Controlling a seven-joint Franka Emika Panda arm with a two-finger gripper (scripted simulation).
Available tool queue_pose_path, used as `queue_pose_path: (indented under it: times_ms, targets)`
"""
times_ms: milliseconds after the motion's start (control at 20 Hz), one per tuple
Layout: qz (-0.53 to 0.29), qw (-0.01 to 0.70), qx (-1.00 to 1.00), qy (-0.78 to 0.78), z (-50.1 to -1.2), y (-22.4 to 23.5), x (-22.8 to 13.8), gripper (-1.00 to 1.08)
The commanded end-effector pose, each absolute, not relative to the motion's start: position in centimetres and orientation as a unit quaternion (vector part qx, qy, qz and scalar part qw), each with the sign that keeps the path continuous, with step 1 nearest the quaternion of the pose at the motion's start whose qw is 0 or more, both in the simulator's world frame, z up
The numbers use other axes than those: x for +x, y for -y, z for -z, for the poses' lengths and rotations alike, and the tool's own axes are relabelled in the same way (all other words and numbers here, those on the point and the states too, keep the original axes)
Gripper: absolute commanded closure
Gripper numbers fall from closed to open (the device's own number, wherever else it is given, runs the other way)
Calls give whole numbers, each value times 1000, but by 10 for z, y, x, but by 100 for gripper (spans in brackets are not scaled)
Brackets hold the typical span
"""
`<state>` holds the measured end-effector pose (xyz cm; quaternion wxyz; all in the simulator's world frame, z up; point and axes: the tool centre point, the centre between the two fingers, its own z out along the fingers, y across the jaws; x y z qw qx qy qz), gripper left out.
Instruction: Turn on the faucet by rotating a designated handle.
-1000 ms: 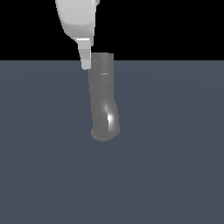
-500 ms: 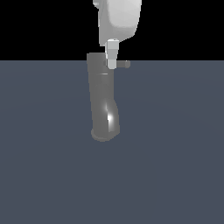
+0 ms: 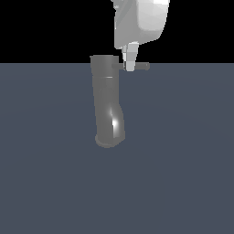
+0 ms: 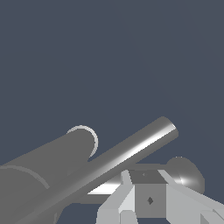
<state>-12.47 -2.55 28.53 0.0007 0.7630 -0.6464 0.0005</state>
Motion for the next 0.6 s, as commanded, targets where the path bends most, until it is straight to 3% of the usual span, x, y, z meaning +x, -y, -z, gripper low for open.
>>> queue_pose_path:
  times_ms: [0, 550]
  targets:
    - [-1, 0, 760, 650, -285, 34, -117, 108]
    - [0, 0, 757, 654, -285, 62, -84, 108]
